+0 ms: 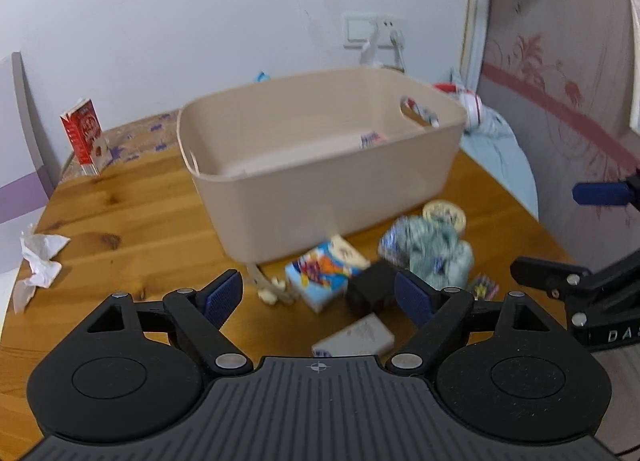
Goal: Organize objects
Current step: 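Withdraw both tools from the basket back toward the remaining items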
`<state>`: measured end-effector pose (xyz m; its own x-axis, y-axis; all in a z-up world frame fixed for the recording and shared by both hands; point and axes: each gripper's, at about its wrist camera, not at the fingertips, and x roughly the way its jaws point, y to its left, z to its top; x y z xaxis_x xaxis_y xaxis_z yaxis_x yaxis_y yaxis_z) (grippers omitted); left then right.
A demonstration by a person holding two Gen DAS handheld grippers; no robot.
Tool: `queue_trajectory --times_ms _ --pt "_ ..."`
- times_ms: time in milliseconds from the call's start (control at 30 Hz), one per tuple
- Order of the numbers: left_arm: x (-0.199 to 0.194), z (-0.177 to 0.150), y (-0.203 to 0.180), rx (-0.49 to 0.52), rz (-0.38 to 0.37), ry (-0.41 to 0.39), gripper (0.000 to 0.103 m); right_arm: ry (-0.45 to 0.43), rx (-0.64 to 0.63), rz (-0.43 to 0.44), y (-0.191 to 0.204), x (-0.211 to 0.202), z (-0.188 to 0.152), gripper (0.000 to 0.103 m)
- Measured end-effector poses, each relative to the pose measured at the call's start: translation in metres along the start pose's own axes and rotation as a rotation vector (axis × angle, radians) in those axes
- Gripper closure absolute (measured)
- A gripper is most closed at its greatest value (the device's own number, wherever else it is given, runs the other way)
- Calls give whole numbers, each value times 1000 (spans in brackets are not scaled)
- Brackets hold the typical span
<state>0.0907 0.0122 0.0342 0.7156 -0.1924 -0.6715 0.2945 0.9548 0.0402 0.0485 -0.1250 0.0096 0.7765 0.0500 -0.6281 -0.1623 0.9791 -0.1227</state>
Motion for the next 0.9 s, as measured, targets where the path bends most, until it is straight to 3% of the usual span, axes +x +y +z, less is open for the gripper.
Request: queue_trajectory --times_ms 567,767,900 --pt "51 -50 -7 62 -30 122 18 150 3 39 10 56 -43 0" --pt "61 -53 0 37 -99 135 18 171 8 40 11 68 -51 0" --pt "63 -53 2 36 -98 119 19 166 15 41 11 73 -53 0"
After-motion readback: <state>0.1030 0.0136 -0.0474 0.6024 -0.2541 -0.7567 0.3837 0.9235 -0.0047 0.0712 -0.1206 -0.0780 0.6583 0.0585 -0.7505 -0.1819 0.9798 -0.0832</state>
